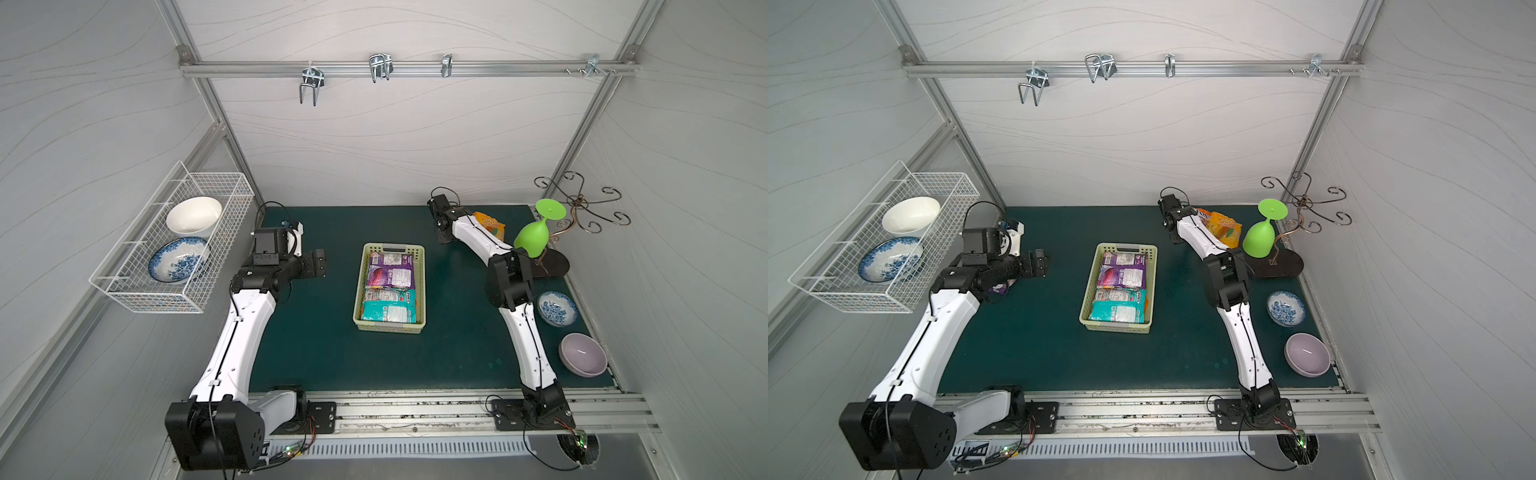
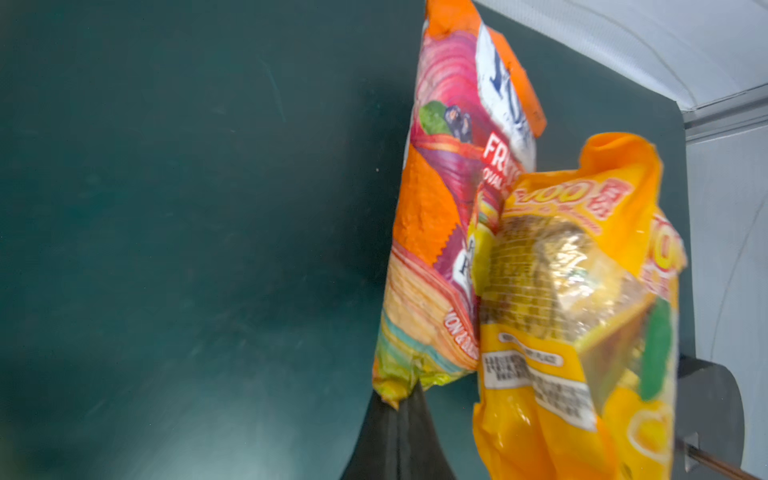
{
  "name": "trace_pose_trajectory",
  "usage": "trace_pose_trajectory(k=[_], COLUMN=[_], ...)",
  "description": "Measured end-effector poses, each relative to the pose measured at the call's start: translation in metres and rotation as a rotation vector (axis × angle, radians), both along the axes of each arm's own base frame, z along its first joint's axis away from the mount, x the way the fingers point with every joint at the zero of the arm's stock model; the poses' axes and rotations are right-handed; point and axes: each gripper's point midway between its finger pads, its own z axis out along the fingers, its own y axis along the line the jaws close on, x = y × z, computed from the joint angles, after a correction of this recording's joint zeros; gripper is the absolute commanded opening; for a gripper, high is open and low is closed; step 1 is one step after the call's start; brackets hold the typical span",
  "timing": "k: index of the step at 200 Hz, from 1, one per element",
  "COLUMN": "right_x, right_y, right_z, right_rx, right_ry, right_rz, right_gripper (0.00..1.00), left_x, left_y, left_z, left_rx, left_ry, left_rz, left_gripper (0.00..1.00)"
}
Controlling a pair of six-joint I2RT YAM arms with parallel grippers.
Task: Put the candies in the basket
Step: Pick up the candy at the center of the board, then place the candy in the basket.
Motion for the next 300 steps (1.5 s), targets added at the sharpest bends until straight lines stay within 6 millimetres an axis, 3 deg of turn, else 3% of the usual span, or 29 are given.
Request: trace_pose_trajectory(k=[57, 93, 166, 212, 257, 300], right_x=[-0.026, -0.06, -0.127, -0.171, -0.198, -0.225], right_y=[0.019, 0.029, 0.032, 0.044, 0.046, 0.062], right_z=[0.076, 0.115, 0.158, 0.184, 0.204, 0.221], right_rx=[0.127, 0.162, 0.209, 0.291, 0.381, 0.481], right_ry=[-0.062, -0.084, -0.084, -0.123, -0.146, -0.144], right_rz=[0.048, 0.11, 0.262, 0.393, 0.465, 0.552], right_gripper=[0.0, 0.0, 0.0, 0.0, 0.0, 0.0], left_x=[-0.002, -0.005, -0.008, -0.011, -0.013, -0.014], left_y=[0.0, -0.002, -0.011, -0.018, -0.026, -0.029], left_z=[0.005, 0.012, 0.013, 0.012, 0.012, 0.012], left_rx=[0.004, 0.015, 0.024, 0.012, -0.001, -0.013], left_ry=[-0.015, -0.039, -0.046, -0.04, -0.039, -0.037], left_rz=[0.0, -0.017, -0.073, -0.113, -0.154, -0.17], left_gripper=[0.98, 0.98, 0.98, 0.98, 0.98, 0.98])
